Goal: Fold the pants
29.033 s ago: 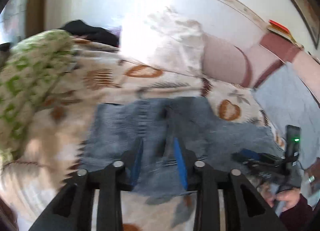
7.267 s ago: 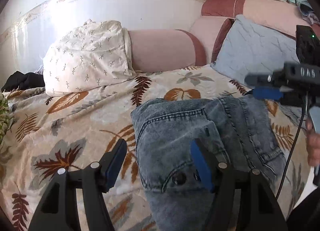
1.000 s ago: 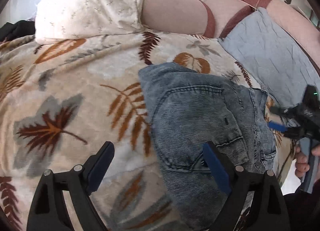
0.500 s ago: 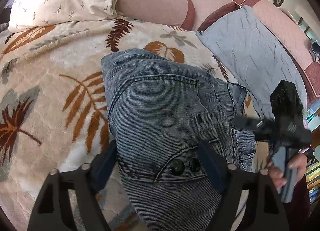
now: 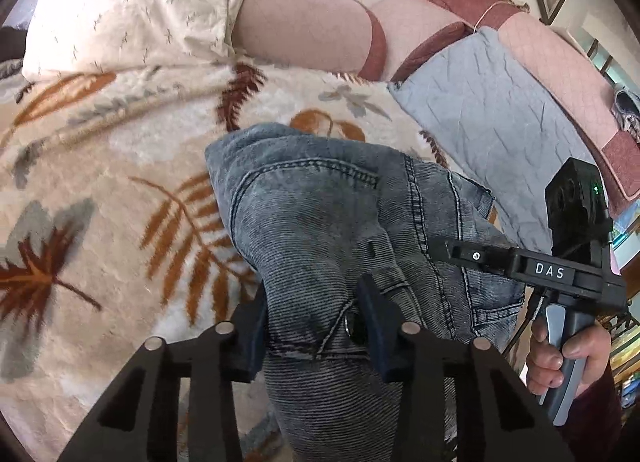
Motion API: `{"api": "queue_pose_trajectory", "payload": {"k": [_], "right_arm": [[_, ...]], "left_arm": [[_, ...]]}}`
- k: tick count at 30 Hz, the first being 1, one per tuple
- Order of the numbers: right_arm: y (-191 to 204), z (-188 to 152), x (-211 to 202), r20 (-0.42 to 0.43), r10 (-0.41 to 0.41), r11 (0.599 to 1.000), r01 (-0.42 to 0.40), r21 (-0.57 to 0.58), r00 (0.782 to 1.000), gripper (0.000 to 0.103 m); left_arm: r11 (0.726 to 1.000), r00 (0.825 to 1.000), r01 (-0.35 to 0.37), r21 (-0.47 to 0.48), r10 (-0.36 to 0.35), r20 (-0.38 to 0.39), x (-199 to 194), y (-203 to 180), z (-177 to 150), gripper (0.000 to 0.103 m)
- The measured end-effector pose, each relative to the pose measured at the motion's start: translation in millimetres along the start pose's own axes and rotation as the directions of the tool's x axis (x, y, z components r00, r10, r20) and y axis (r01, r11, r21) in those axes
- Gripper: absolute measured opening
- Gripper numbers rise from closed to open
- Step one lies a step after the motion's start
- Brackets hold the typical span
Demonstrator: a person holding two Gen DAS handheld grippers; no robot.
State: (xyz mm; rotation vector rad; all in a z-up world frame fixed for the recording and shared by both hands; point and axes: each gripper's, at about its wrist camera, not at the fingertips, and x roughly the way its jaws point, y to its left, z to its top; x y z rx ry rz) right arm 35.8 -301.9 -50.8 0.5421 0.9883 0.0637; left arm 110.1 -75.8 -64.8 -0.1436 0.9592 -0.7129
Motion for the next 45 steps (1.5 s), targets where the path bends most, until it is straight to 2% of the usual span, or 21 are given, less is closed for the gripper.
{"api": "queue_pose_trajectory", "payload": {"k": [5,9,12,18,21,23,26,28,31,33,34,35,37,40,45], "right_arm": [[29,16,0,0.094,0.046,0.998,-0.041,-0.053,0.994,0.028],[62,40,17,0.126,0.091,0.99,-0.076,-0.119,0.988,0.028],[86,54,36,0.128,0.12,0.981,-0.098,-0.17,0.984,0.027],[118,69,85,0.097,0.118,0.967,-0.092,-0.237,0.988,0.027],[130,71,114,0.069,0.087,0.962,-0.066,-0.265,0.994,0.027],[130,69,134,0.032,0.058,0.966,-0.048,-0.255,0.998,0.027],[123,63,146,0.018,0.043,0.97,-0.037,-0.24,0.999,0.032],[118,63,150,-0.001,0.025,0.974,-0.024,-0.225,1.0,0.045],[107,64,151,-0.015,0.02,0.987,-0.022,-0.159,1.0,0.064],[105,65,142,-0.005,0.025,0.989,-0.026,-0.145,1.0,0.064],[107,65,135,0.007,0.019,0.989,-0.017,-0.149,1.0,0.064],[110,66,124,0.027,0.013,0.987,-0.009,-0.159,1.0,0.064],[117,65,98,0.087,0.005,0.982,0.012,-0.19,0.996,0.065],[130,57,54,0.18,-0.006,0.971,0.049,-0.235,0.984,0.067],[148,19,-18,0.349,0.021,0.954,0.085,-0.287,0.937,0.077]], "left_arm": [[0.999,0.992,-0.051,0.005,0.05,0.12,-30,10,19,0.04],[0.995,0.973,-0.089,-0.032,0.094,0.213,-54,34,37,0.04],[0.985,0.954,-0.166,-0.052,0.173,0.246,-60,50,46,0.04],[0.95,0.919,-0.286,-0.125,0.309,0.246,-55,85,53,0.04],[0.927,0.911,-0.345,-0.149,0.369,0.182,-40,103,51,0.041],[0.912,0.907,-0.378,-0.16,0.4,0.135,-29,113,46,0.045],[0.883,0.88,-0.448,-0.141,0.463,0.107,-18,114,41,0.054],[0.86,0.854,-0.498,-0.113,0.509,0.111,-15,110,40,0.062],[0.835,0.825,-0.543,-0.092,0.551,0.125,-21,104,39,0.065],[0.819,0.807,-0.564,-0.104,0.574,0.139,-32,100,42,0.065],[0.806,0.79,-0.581,-0.112,0.592,0.157,-41,99,43,0.068],[0.794,0.773,-0.597,-0.118,0.608,0.182,-50,95,44,0.07],[0.776,0.741,-0.617,-0.129,0.628,0.235,-69,85,45,0.082],[0.749,0.688,-0.646,-0.149,0.656,0.31,-98,66,41,0.092],[0.734,0.647,-0.663,-0.147,0.661,0.38,-135,36,24,0.102]]}}
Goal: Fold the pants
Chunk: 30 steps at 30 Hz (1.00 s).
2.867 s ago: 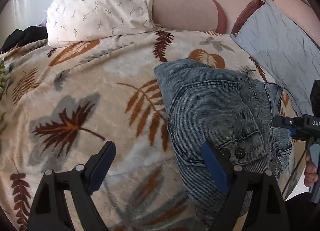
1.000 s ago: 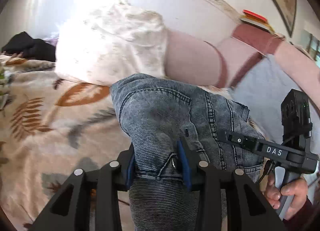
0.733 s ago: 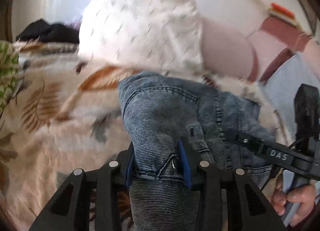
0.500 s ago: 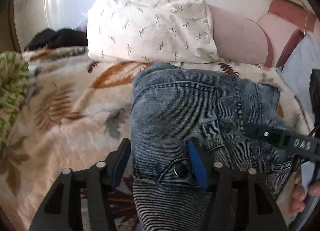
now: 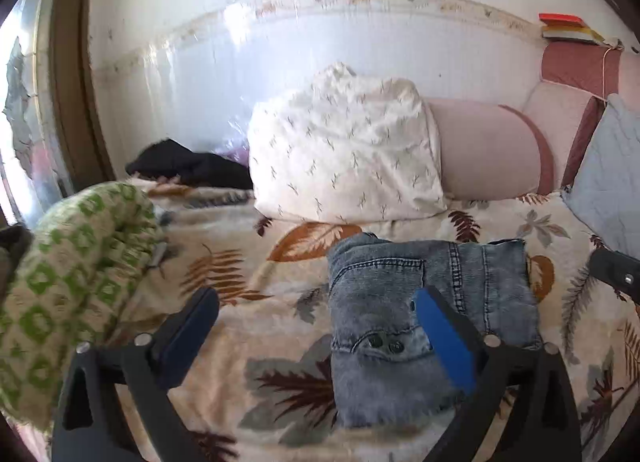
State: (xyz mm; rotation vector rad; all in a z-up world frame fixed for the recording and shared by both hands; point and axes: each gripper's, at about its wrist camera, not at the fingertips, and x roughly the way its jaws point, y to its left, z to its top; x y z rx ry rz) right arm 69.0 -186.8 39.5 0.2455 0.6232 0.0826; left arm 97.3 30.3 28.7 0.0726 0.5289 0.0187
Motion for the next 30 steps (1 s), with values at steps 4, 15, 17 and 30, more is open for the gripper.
{"api": "queue_pose_trajectory", "payload": {"k": [4,15,17,30], "right_arm": [[19,-17,-39,0.091,-0.011,0.999,0.015,-0.041,0.996,0.081],[55,-59,-74,0.198,-0.057,0.988,0.084,-0.132,0.979,0.09],[55,-63,-81,0.22,-0.055,0.99,0.082,-0.113,0.974,0.09],[65,-83,-99,0.307,-0.073,0.983,0.12,-0.137,0.949,0.092]], "left_arm": [[1.0,1.0,-0.009,-0.009,0.009,-0.002,-27,2,-2,0.103],[0.997,0.998,-0.049,-0.054,0.051,0.038,-80,17,-23,0.103],[0.995,0.997,-0.055,-0.081,0.059,0.044,-85,25,-25,0.103],[0.99,0.995,-0.085,-0.11,0.09,0.046,-95,36,-33,0.103]]}}
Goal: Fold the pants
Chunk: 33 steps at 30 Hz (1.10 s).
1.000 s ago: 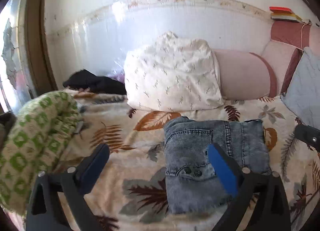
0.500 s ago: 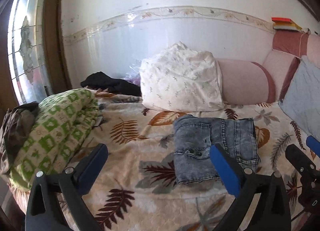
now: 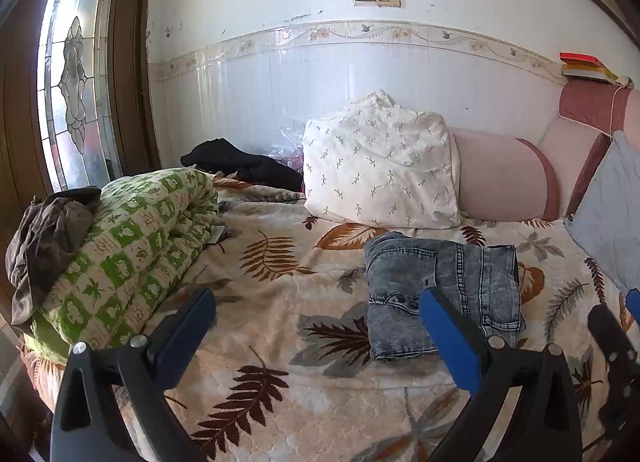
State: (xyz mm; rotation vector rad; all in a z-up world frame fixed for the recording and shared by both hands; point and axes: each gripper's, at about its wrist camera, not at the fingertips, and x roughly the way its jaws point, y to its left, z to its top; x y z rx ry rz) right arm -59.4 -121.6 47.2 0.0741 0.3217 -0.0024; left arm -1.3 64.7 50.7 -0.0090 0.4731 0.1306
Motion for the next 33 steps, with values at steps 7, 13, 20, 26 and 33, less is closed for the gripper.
{"api": "queue_pose_trajectory", "payload": {"k": [7,13,20,26,33], "right_arm": [[13,-7,6,-0.019,-0.001,0.999,0.0,-0.052,1.0,0.092],[18,-12,15,-0.041,0.005,0.998,-0.008,-0.067,0.999,0.092],[26,-14,24,-0.063,0.01,0.995,-0.016,-0.095,0.998,0.092],[27,-14,29,-0.064,0.016,0.995,-0.022,-0.097,0.998,0.092],[29,-16,34,-0.081,0.018,0.994,-0.026,-0.106,0.997,0.092]], "left_arm": [[1.0,1.0,-0.029,-0.012,0.029,0.009,0,6,0,0.103],[0.999,0.999,-0.04,-0.001,0.04,-0.003,7,8,-2,0.103],[0.999,0.999,-0.049,0.002,0.049,-0.014,15,13,-2,0.103],[0.999,0.998,-0.051,-0.007,0.051,-0.021,22,17,-1,0.103],[0.999,0.999,-0.043,-0.001,0.043,-0.029,26,16,-3,0.103]]}}
